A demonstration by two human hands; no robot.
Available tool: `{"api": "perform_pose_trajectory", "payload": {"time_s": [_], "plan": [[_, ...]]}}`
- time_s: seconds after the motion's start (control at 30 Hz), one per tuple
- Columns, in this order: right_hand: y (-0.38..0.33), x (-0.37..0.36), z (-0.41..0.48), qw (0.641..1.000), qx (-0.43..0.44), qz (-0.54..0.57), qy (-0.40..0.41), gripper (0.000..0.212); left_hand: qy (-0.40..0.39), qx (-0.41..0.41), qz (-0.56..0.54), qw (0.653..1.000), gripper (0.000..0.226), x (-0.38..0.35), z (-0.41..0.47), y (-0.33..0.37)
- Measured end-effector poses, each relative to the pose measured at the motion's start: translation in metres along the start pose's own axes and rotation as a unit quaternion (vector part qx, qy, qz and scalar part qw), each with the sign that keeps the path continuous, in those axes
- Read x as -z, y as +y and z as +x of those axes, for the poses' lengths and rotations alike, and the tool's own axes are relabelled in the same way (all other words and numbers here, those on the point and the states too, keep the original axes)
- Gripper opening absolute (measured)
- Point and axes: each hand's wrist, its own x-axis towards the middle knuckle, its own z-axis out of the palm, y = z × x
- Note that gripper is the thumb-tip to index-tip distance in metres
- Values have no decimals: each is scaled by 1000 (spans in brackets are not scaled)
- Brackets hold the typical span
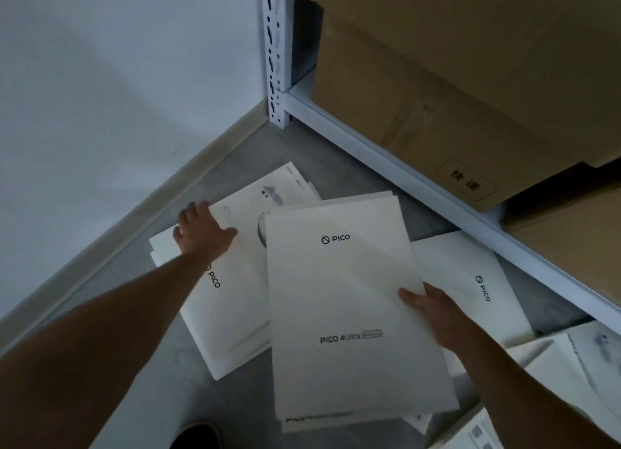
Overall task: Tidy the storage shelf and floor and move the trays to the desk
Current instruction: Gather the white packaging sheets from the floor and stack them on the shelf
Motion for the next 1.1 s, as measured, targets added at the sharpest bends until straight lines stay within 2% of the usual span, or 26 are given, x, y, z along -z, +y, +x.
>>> {"api": "perform_pose_trajectory", "payload": {"time_s": [0.1,0.17,0.27,0.3,0.4,0.5,0.57,0.63,0.73,0.8,0.87,0.97,1.1], "plan": [[27,-48,-1,996,-33,79,30,51,-39,20,51,998,93,1,23,-4],[40,-87,2,987,-78,101,94,36,-43,32,58,997,87,2,24,-6],[50,-138,2,979,-123,72,146,48,-80,42,39,995,81,-1,14,-8],[50,-148,0,978,-123,64,154,46,-98,45,39,993,82,-2,8,-8],[49,-156,-2,973,-127,82,177,24,-133,33,60,989,93,-1,-3,-11],[48,-152,1,968,-132,150,150,29,-179,51,-6,983,110,3,0,-26],[45,-152,2,961,-128,216,114,27,-193,54,-69,977,97,8,-6,-29],[43,-154,4,963,-116,215,117,28,-194,55,-128,971,78,11,-13,-25],[40,-158,5,968,-80,200,125,53,-234,46,-214,947,52,14,-23,-17],[35,-155,2,968,-59,216,116,49,-247,44,-245,936,41,18,-27,-15],[28,-146,0,965,-26,250,81,38,-286,69,-287,912,45,24,-29,-18],[17,-127,-1,961,24,274,-4,44,-378,111,-362,845,63,38,-37,-28],[-4,-103,-10,964,68,228,-119,45,-456,96,-418,779,51,51,-48,-33]]}}
